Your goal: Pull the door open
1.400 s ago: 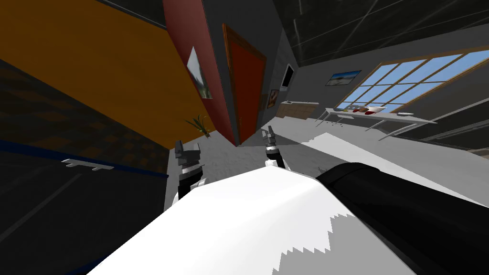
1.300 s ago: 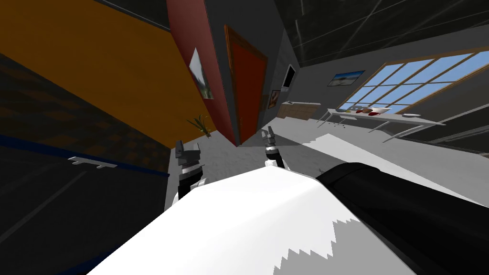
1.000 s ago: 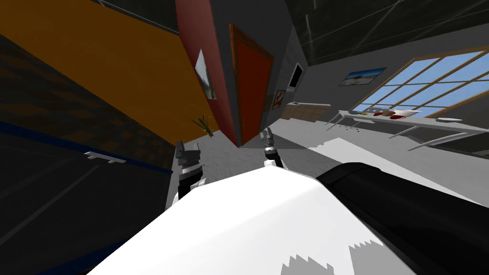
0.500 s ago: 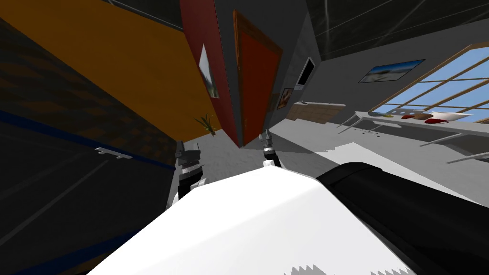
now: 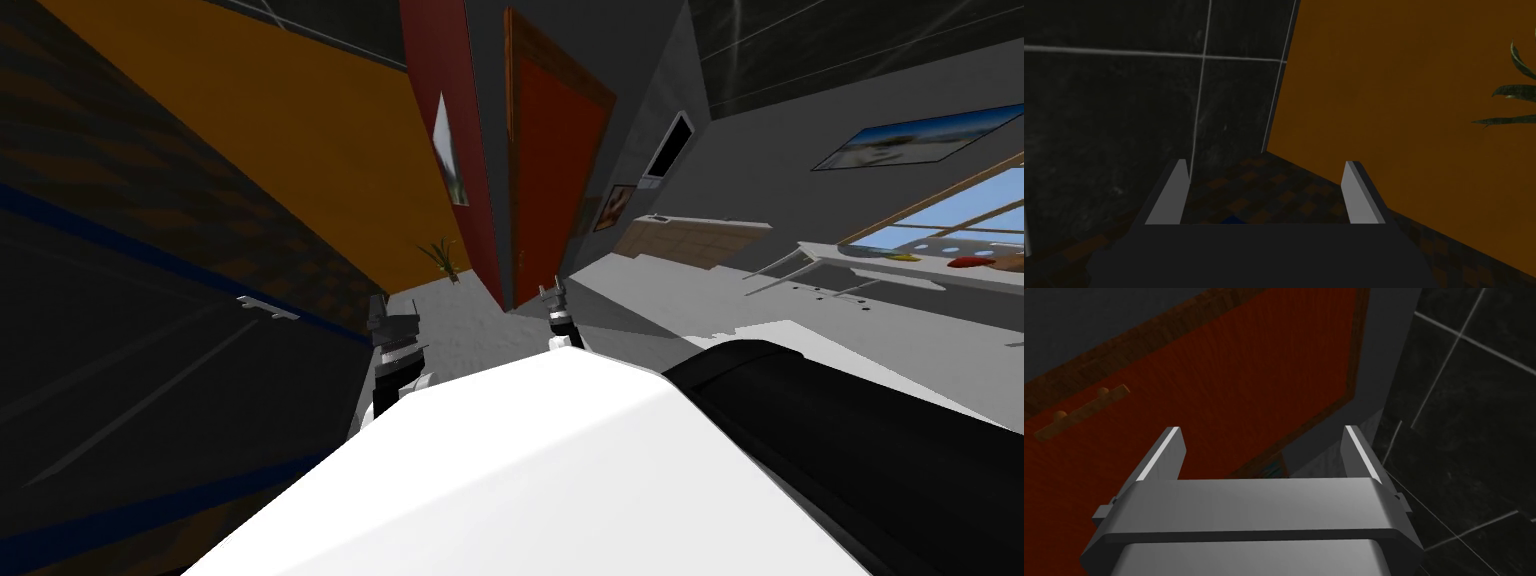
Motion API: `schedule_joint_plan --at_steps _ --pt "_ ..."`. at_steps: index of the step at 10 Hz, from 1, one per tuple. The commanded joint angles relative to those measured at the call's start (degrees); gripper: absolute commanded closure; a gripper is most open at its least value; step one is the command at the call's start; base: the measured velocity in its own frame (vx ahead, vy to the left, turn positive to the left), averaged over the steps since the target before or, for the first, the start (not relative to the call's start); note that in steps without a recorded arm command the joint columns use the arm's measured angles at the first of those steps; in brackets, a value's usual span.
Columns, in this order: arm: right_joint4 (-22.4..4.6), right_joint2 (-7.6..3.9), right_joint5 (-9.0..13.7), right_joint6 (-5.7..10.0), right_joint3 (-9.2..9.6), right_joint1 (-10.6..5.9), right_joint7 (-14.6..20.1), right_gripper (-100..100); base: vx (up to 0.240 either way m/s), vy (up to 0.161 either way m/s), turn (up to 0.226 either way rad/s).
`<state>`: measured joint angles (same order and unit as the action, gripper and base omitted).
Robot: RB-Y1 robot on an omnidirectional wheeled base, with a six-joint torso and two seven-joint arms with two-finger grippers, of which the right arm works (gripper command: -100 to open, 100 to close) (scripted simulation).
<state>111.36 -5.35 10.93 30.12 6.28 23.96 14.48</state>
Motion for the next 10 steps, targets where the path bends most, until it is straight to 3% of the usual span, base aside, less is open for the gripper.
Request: schedule_joint_plan --at_steps 1,10 --pt "-2.37 -0.51 1.63 0.91 0.2 -0.84 2.05 -100 0.101 -0.109 0.187" --pt "-12.54 -2.15 9.12 4.46 1.82 -4.18 10.64 -100 0.078 -0.092 0.149"
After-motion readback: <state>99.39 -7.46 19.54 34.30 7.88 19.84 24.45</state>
